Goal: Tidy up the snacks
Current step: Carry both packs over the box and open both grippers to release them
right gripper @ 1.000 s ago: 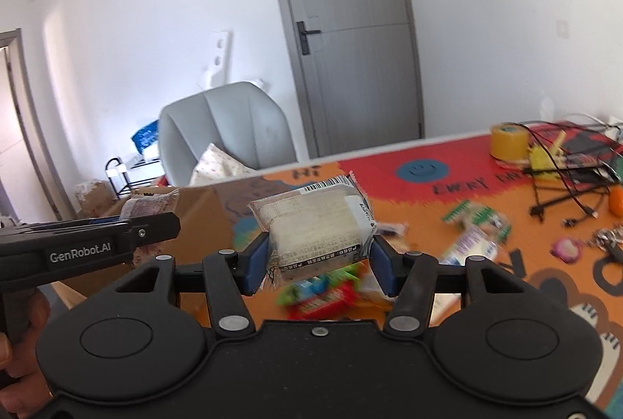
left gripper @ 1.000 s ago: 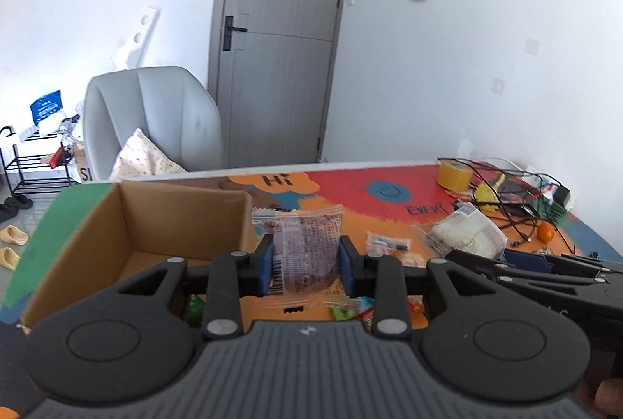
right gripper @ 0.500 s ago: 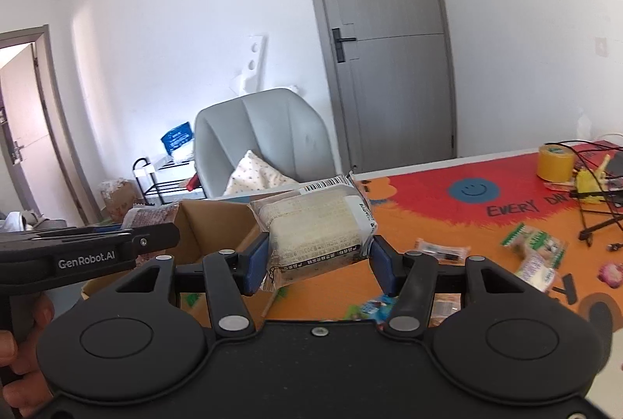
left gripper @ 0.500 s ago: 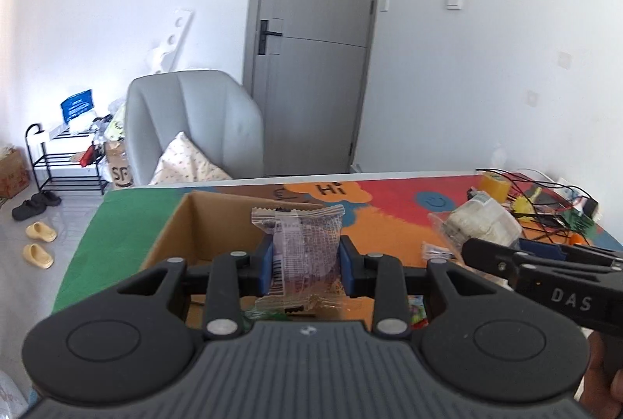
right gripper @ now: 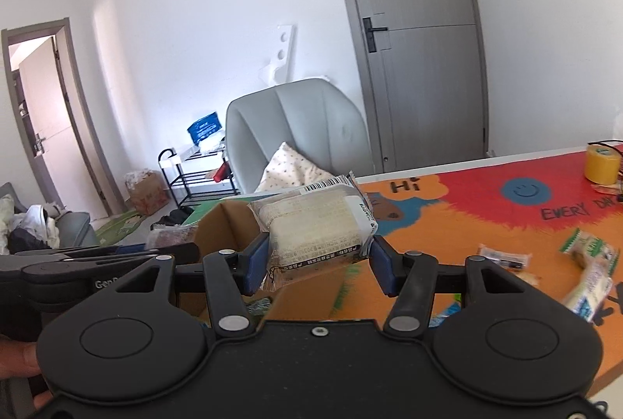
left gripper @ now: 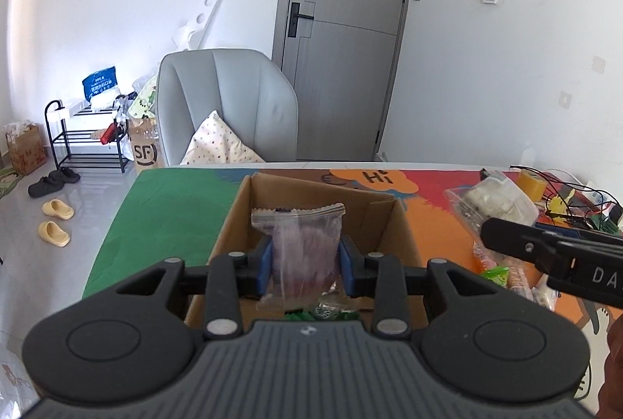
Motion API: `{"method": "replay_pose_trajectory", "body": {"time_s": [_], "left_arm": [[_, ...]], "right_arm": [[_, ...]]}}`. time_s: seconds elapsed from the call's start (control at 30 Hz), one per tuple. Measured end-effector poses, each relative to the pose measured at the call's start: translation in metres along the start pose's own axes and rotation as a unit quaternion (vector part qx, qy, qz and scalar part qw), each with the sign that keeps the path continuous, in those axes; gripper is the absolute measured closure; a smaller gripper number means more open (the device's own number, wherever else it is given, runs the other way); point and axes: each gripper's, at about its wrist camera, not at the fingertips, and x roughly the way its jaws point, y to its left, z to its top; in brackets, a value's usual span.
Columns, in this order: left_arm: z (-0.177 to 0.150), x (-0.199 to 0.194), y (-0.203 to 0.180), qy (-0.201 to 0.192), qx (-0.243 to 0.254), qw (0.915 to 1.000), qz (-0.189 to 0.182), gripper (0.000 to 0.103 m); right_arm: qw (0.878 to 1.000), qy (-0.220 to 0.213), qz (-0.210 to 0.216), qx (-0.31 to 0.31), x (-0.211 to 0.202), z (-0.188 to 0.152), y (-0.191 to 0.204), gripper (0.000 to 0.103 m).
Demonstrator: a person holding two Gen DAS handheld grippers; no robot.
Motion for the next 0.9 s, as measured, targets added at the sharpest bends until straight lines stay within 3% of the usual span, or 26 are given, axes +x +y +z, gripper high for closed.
{"method": "replay_pose_trajectory", "body": {"time_s": [0.17, 0.37, 0.47, 0.7, 0.8, 0.9], "left_arm": [[0.001, -0.004, 0.009, -0.002, -0.015, 0.9999, 0.008, 0.046], [0.001, -0.019, 0.021, -0.022, -0.03, 0.999, 0.025, 0.033], [-0.001, -0.026, 0.025, -0.029, -0.03, 0.9986, 0.033, 0.026], [-0.013, -0.025, 0.03, -0.018, -0.039, 0.9983, 0.038, 0.017], [-0.016, -0.024, 0.031, -0.018, -0.057, 0.9978, 0.028, 0.016], [-0.019, -0.024, 0.025, -0.017, -0.05, 0.9982, 0.028, 0.015]], "right_arm": [[1.0, 0.005, 0.011, -0.005, 0.01, 0.004, 0.01, 0.049], [1.0, 0.012, 0.029, 0.0, 0.019, 0.004, 0.019, 0.048], [0.998, 0.017, 0.057, 0.011, 0.022, 0.004, 0.021, 0.044], [0.999, 0.018, 0.041, 0.026, 0.008, -0.003, 0.013, 0.037], [0.999, 0.013, 0.028, 0.03, -0.002, -0.008, 0.006, 0.023], [0.999, 0.012, 0.011, 0.031, -0.008, -0.013, -0.003, 0.02]]}}
